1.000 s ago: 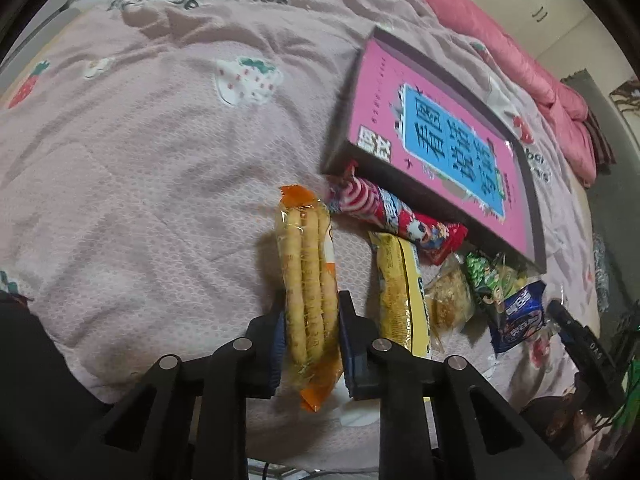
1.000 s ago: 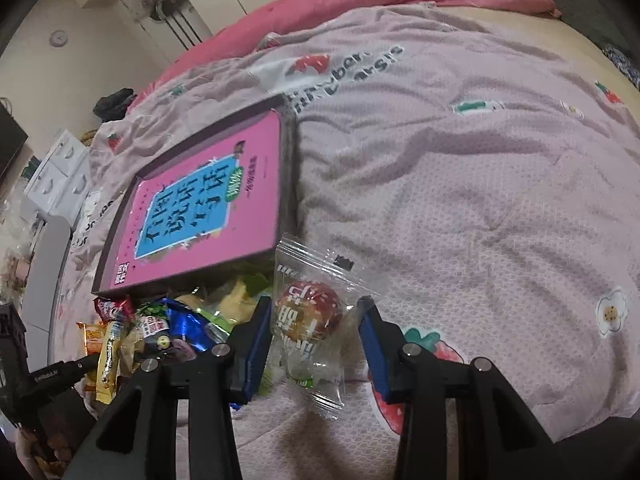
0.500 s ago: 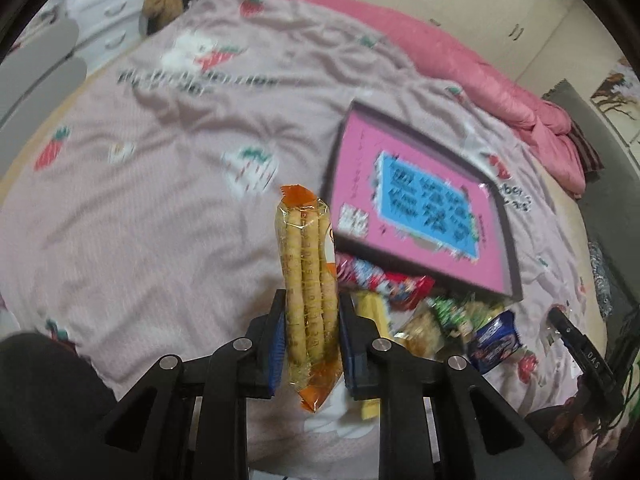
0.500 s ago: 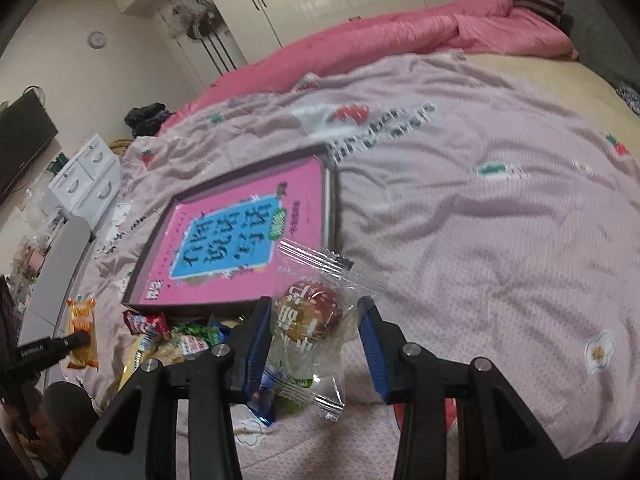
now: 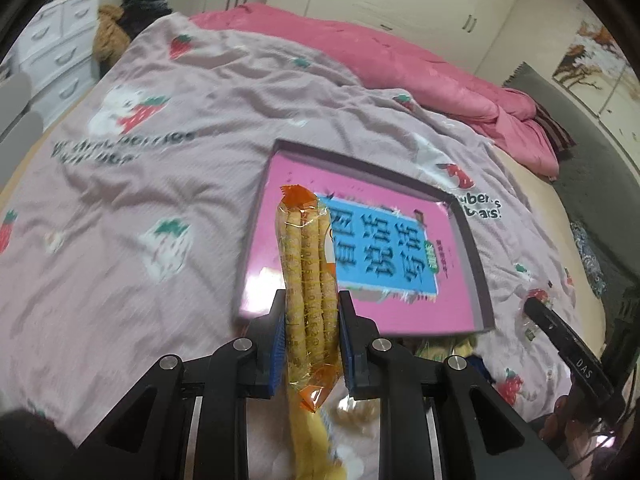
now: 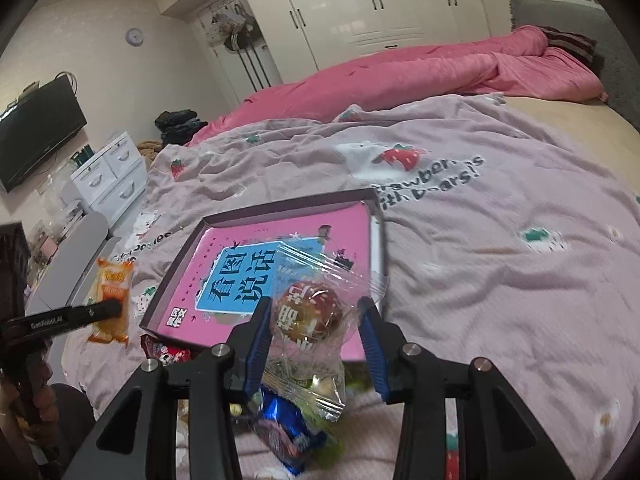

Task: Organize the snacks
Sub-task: 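Place the biscuit pack in the tray with the left tool while the right tool drops the candy bag there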

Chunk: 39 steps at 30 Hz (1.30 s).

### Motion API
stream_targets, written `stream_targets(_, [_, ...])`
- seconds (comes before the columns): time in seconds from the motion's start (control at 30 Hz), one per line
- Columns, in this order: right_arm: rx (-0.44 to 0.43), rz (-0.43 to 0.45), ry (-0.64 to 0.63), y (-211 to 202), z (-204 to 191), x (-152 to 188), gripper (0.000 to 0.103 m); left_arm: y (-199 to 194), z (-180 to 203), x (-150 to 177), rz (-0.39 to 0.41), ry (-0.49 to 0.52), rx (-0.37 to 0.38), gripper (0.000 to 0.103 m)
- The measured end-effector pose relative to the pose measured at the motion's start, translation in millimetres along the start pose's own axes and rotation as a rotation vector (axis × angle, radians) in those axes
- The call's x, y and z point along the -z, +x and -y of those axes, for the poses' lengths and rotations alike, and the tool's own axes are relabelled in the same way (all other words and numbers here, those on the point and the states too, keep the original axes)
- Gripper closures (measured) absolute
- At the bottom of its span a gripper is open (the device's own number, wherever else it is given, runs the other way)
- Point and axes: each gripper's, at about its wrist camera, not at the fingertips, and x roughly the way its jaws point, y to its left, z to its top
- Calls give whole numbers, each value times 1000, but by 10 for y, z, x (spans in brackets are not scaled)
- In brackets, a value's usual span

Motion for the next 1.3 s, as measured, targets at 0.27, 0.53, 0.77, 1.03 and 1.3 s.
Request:
stream_targets(0.27, [16,-66,-35,493,-8,-55,60,447,104,-158,-26,41,21,79])
stream_targets(0.53, [34,-138,-32,787,57,30,59,725,122,-125,-75,56,29,79])
stream_targets(0.77, [44,-146,-30,790,60,51,58,775,148,-85,-86,85,20,79])
stream_targets(1.03, [44,-138,-15,744,89,33,51,751,166,-90,-76,105,9,68])
stream_targets(1.3, [40,-104,-14,653,85,-3,41,565,174,-113,-18,124,14,55])
